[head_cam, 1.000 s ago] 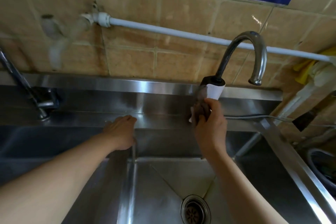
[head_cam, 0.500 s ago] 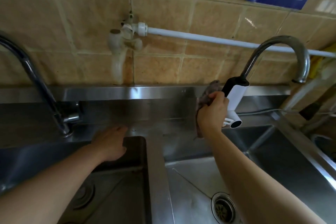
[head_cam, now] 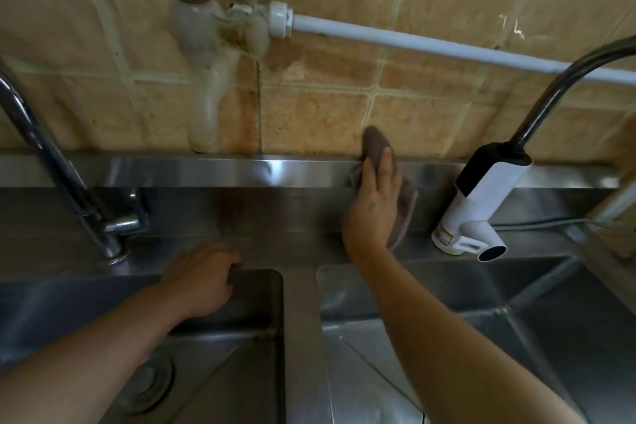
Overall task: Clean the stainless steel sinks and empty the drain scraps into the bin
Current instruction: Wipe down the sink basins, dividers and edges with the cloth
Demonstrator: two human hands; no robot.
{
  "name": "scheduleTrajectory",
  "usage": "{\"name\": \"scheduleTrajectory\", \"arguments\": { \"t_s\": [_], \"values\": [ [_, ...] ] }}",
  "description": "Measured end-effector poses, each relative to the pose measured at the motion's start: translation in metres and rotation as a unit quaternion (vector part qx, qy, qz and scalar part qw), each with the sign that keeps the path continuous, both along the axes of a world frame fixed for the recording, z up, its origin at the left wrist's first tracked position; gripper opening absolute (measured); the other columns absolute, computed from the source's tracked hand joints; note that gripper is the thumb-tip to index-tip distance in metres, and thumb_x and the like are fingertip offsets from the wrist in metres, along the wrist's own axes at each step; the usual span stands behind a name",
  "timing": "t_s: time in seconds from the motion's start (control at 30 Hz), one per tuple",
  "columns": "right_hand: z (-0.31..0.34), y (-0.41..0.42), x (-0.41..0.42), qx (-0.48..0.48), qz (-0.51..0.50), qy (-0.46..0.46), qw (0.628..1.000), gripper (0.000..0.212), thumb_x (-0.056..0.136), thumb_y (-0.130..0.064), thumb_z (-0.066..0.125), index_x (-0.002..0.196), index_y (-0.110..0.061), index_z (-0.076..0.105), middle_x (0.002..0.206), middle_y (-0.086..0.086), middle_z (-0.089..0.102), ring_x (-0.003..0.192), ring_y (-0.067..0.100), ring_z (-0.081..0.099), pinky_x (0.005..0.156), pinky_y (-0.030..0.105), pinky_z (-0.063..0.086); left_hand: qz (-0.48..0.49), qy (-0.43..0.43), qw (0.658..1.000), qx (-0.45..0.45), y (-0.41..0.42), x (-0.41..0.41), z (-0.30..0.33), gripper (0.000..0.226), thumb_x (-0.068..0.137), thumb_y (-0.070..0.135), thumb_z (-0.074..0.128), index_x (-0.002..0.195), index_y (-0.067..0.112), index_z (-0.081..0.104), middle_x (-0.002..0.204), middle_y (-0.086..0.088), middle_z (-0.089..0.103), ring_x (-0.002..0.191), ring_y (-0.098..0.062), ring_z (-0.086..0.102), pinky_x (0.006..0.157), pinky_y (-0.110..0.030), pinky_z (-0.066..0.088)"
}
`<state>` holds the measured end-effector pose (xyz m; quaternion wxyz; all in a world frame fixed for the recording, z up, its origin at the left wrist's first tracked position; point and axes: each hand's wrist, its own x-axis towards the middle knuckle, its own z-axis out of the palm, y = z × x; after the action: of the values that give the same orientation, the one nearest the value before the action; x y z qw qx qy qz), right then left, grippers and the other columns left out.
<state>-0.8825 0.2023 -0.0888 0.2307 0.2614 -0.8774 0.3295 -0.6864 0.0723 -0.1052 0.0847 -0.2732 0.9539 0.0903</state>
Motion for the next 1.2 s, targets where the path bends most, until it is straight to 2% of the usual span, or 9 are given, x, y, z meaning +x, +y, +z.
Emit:
{"name": "scheduleTrajectory", "arguments": {
  "t_s": [0.1,0.2,0.3,0.43,0.63,0.73,0.97,1.13,1.2],
  "values": [
    [-0.011,-0.036,0.042,0.039,0.114,0.069,0.99,0.054,0.079,-0.003,0.031,0.126,-0.004,0.057,0.145,0.019,0.042,0.131,0.049,0.037,0.091,0.057,0.045,0.006,-0.013,1.0,-0.022,0.004,0.001,0.0,0.045,0.083,0.023,0.058,0.127,0.031,0.055,0.132,0.005,0.051,0.124,-0.018,0.047,0.101,-0.033,0.041],
    [-0.018,-0.048,0.056,0.067,0.182,0.074,0.978,0.058,0.086,-0.01,0.031,0.144,-0.011,0.035,0.157,0.012,0.02,0.143,0.04,0.015,0.101,0.054,0.039,0.022,-0.006,0.999,-0.042,0.008,-0.002,-0.001,0.036,0.082,0.024,0.059,0.117,0.03,0.062,0.123,0.004,0.056,0.114,-0.018,0.053,0.093,-0.033,0.046],
    [-0.025,-0.024,0.016,0.109,0.15,0.141,0.973,0.054,0.087,-0.011,0.036,0.141,-0.016,0.032,0.153,0.014,0.027,0.141,0.036,0.023,0.112,0.051,0.022,0.04,0.016,0.998,-0.047,0.009,-0.007,0.001,0.024,0.081,0.022,0.058,0.103,0.027,0.065,0.113,0.004,0.059,0.105,-0.019,0.057,0.079,-0.029,0.047],
    [-0.03,0.042,-0.058,0.057,-0.032,0.062,0.996,0.049,0.092,-0.011,0.039,0.141,-0.011,0.035,0.151,0.022,0.031,0.135,0.042,0.034,0.103,0.062,0.034,0.044,0.024,0.997,-0.052,0.009,-0.013,0.003,0.016,0.082,0.025,0.058,0.098,0.026,0.062,0.109,0.004,0.056,0.105,-0.019,0.057,0.073,-0.028,0.04],
    [-0.01,0.054,-0.056,0.035,-0.114,0.044,0.992,0.04,0.094,-0.018,0.046,0.132,-0.013,0.055,0.127,0.03,0.049,0.095,0.045,0.055,0.075,0.045,0.048,0.049,0.035,0.997,-0.058,0.016,-0.015,0.006,0.017,0.084,0.031,0.059,0.099,0.025,0.063,0.106,0.003,0.055,0.102,-0.019,0.056,0.072,-0.028,0.04],
    [-0.007,0.042,-0.048,-0.104,-0.134,-0.08,0.982,0.052,0.09,-0.008,0.054,0.141,-0.014,0.041,0.138,0.027,0.029,0.112,0.045,0.044,0.098,0.042,0.041,0.041,0.032,0.997,-0.056,0.018,-0.013,0.007,0.017,0.084,0.03,0.059,0.1,0.024,0.063,0.107,0.002,0.056,0.103,-0.02,0.056,0.076,-0.029,0.043],
    [-0.027,-0.028,0.045,-0.111,0.047,-0.126,0.985,0.026,0.093,-0.011,0.048,0.118,-0.019,0.045,0.129,0.005,0.023,0.097,0.019,0.039,0.088,0.036,0.043,0.024,0.03,0.997,-0.072,0.013,-0.006,0.002,0.028,0.084,0.025,0.059,0.112,0.025,0.063,0.117,0.002,0.057,0.111,-0.019,0.053,0.079,-0.028,0.041],
    [-0.038,-0.025,0.04,-0.076,0.088,-0.098,0.988,0.04,0.09,-0.017,0.055,0.124,-0.022,0.034,0.126,0.009,0.027,0.097,0.033,0.051,0.081,0.04,0.05,0.025,0.026,0.996,-0.08,0.013,-0.004,0.0,0.028,0.084,0.023,0.058,0.112,0.026,0.062,0.116,0.002,0.056,0.11,-0.019,0.054,0.077,-0.028,0.04],
    [-0.039,-0.001,0.006,-0.094,0.004,-0.125,0.988,0.046,0.085,-0.02,0.062,0.124,-0.015,0.038,0.124,0.012,0.031,0.091,0.039,0.054,0.079,0.042,0.05,0.024,0.03,0.995,-0.088,0.013,-0.007,0.0,0.025,0.084,0.023,0.058,0.109,0.027,0.062,0.112,0.004,0.056,0.106,-0.017,0.055,0.071,-0.026,0.037]
  ]
}}
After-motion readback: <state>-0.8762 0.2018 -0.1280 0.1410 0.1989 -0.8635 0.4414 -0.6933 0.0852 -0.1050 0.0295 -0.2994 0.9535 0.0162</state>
